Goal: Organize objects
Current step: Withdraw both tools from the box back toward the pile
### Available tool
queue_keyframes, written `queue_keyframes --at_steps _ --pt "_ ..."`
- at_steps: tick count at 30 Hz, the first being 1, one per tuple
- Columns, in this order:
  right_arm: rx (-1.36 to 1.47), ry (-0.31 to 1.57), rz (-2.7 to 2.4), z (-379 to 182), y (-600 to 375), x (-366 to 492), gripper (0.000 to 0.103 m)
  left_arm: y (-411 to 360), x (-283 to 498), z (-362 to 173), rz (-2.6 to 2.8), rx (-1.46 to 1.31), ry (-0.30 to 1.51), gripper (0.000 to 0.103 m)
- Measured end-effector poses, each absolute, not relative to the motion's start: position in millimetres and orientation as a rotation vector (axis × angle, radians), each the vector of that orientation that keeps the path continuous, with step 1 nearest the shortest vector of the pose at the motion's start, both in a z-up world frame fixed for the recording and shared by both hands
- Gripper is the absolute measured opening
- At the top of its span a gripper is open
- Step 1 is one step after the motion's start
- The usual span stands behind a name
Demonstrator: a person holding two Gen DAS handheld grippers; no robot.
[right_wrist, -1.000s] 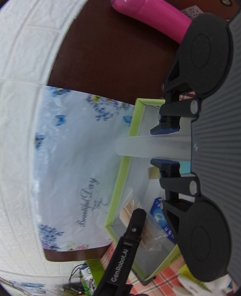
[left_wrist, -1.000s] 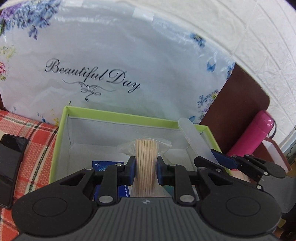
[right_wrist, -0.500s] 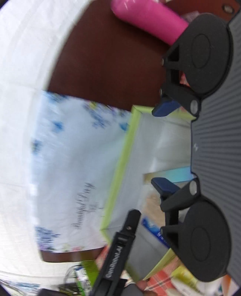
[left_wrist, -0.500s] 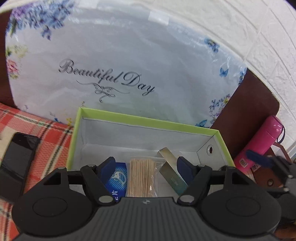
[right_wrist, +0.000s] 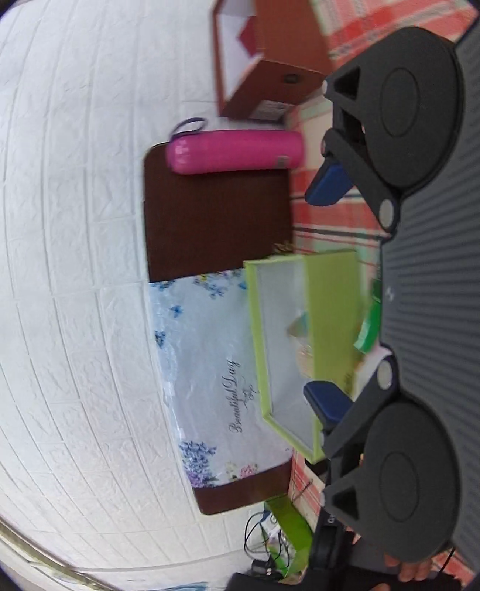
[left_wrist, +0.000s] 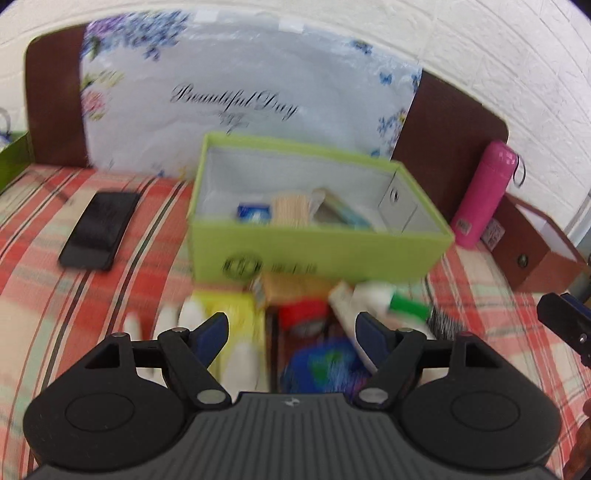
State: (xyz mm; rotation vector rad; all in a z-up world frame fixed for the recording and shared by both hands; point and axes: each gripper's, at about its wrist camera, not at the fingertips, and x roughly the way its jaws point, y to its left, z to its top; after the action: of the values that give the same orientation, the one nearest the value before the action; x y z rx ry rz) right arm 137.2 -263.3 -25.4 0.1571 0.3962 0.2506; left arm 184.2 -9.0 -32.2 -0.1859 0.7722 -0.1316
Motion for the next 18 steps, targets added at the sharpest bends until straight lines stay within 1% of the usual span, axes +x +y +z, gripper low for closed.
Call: queue_keyframes --at_steps 9,14,18 --pt "0.166 0.458 0.284 -66.0 -238.6 58.6 0.103 3.7 102.5 -66.5 -0.090 -0.187 0.856 0.079" --pt "0.111 0.502 0.290 -89.3 -224.2 28.1 0.103 12.4 73.7 -78.5 -0.058 -0.175 0.856 0.079" --pt "0.118 0.548 0.309 -103.3 -217.1 18.7 0.103 22.8 65.0 -82.8 -0.037 -0.181 0.835 0.079"
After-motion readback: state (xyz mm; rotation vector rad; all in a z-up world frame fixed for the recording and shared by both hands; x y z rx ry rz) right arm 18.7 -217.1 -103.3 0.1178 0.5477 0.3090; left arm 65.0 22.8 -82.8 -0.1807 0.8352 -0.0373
